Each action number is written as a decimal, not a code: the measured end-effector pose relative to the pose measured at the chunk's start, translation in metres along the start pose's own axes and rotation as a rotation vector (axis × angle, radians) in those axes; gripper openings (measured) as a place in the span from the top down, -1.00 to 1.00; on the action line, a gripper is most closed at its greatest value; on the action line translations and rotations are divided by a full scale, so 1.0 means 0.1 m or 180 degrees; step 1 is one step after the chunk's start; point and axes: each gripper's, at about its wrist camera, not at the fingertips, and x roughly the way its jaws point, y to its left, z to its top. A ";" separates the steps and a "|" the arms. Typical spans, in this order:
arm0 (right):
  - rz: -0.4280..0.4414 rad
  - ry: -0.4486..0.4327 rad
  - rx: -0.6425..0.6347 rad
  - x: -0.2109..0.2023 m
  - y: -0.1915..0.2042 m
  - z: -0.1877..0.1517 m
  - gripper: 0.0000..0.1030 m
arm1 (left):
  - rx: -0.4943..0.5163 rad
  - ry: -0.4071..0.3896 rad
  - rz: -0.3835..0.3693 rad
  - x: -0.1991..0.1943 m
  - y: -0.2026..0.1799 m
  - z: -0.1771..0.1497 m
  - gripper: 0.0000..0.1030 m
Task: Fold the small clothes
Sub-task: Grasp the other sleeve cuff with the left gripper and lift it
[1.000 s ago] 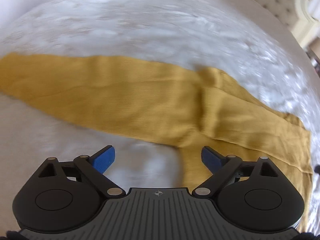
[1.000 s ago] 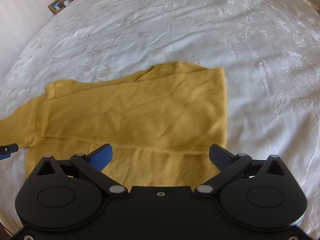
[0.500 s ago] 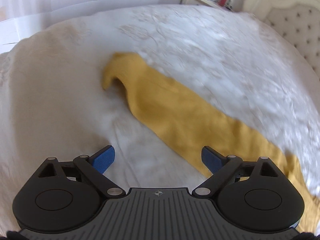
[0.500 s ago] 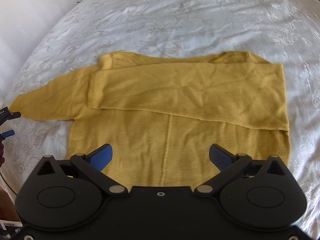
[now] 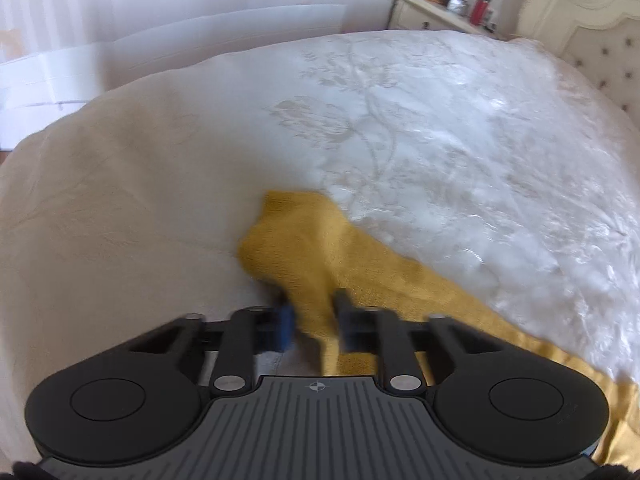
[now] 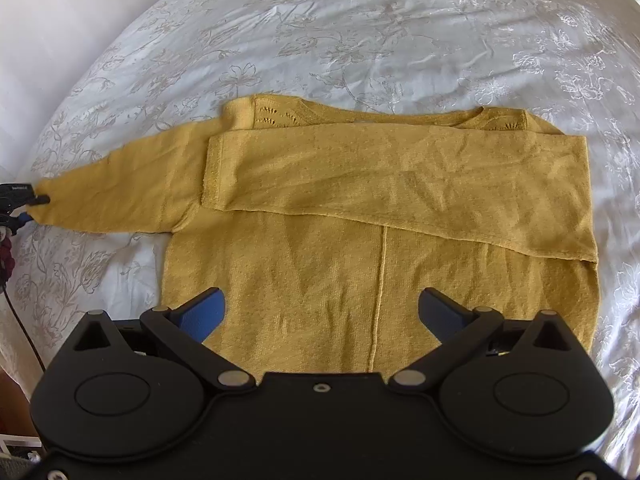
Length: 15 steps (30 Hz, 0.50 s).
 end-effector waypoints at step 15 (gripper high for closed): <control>0.0182 0.0073 0.0191 0.03 -0.32 -0.18 -0.99 | 0.0949 -0.0742 -0.1207 -1.40 -1.67 -0.39 0.87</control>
